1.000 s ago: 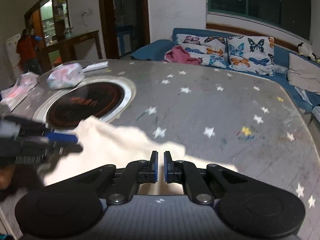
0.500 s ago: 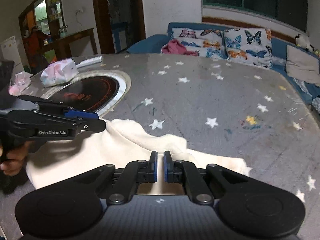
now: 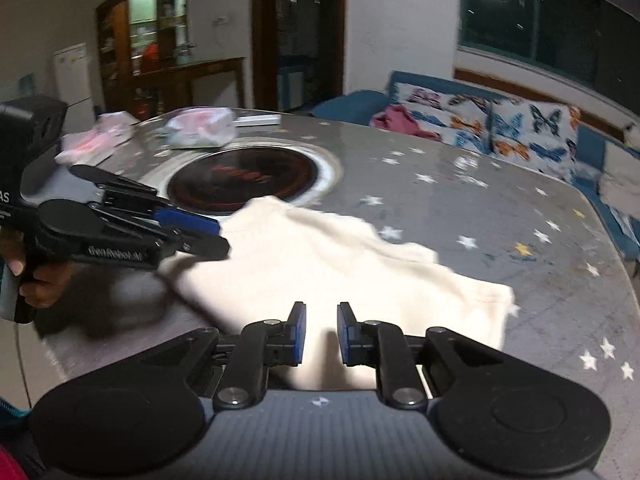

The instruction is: Fold clothes

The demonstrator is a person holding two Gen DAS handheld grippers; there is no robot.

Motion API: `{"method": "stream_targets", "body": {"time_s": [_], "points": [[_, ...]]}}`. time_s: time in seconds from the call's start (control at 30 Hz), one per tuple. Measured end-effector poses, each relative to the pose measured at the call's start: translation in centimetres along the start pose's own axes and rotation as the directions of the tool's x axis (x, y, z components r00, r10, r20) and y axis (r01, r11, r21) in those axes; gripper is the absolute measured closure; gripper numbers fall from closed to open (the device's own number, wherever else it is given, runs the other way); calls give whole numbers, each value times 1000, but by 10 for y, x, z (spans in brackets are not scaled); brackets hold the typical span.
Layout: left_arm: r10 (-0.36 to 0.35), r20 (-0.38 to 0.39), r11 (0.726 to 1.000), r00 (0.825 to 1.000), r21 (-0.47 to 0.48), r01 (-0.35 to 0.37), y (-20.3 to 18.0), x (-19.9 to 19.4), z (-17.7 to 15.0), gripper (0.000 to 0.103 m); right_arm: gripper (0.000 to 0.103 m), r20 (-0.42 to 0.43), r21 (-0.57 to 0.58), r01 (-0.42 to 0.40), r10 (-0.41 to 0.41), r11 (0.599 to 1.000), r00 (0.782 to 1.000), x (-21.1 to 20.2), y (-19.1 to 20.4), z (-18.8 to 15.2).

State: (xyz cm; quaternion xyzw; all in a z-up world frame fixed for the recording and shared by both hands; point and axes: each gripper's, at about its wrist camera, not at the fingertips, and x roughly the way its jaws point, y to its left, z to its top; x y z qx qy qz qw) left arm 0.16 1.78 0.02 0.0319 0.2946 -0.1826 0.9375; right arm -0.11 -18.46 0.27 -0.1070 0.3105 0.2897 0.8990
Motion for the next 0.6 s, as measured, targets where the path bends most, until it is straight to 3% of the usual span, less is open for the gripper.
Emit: {"method": "stream_targets", "body": {"time_s": [0.17,0.37,0.6], "points": [[22,7,999,1000,27,-22,-7,-6,-15,78,88,-3,-49,-20,20,999,1000,14,23,-7],[38,19,998,999,40,-39,-7,-8,-22,77,88,3,-66,19,-19,998,1000,10,33,-13],[38,17,999,999,21,-38,-5,-10,-24,77,88,7,30,96,-97,995,995,-15,9,-29]]}}
